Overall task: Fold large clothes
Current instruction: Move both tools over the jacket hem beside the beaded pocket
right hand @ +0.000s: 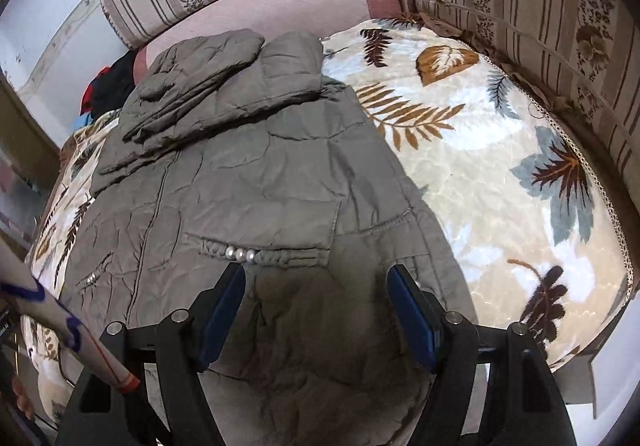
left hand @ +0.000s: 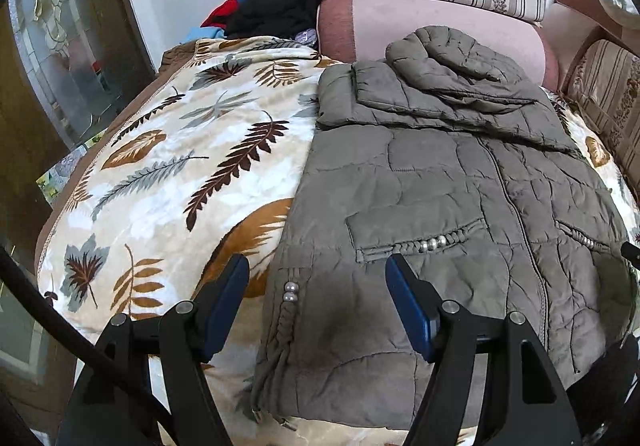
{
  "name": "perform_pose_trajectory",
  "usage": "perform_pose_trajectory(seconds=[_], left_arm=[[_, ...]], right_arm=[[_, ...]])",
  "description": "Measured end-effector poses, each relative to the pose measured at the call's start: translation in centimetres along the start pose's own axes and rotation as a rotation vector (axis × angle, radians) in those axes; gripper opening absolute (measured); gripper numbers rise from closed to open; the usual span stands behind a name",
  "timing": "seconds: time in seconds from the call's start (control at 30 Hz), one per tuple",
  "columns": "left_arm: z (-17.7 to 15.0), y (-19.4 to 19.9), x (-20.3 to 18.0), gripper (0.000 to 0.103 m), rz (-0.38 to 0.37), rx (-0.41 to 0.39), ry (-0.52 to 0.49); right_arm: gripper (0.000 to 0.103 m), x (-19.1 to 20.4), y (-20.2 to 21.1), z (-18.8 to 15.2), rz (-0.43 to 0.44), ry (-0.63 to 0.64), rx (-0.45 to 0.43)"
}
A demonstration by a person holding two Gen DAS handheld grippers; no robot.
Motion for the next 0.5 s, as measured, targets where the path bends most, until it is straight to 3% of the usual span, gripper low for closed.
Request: perform_pose_trajectory(seconds=[0.5], left_arm=[[-0.5, -1.9, 0.7, 0.07, -0.015, 0.059, 0.02]], right_arm=[[0.078, 0.7, -0.7, -0.2, -0.021, 0.016, 0.02]])
Point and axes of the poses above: each gripper's, at about its wrist camera, not at the fingertips, and y roughly against the way its jaws point, x to its left, z to its top, the point moved 1 cm from there along -y, roughly the way its jaws point, and after that the axes turned 4 degrees about x, right-handed, at the moved point
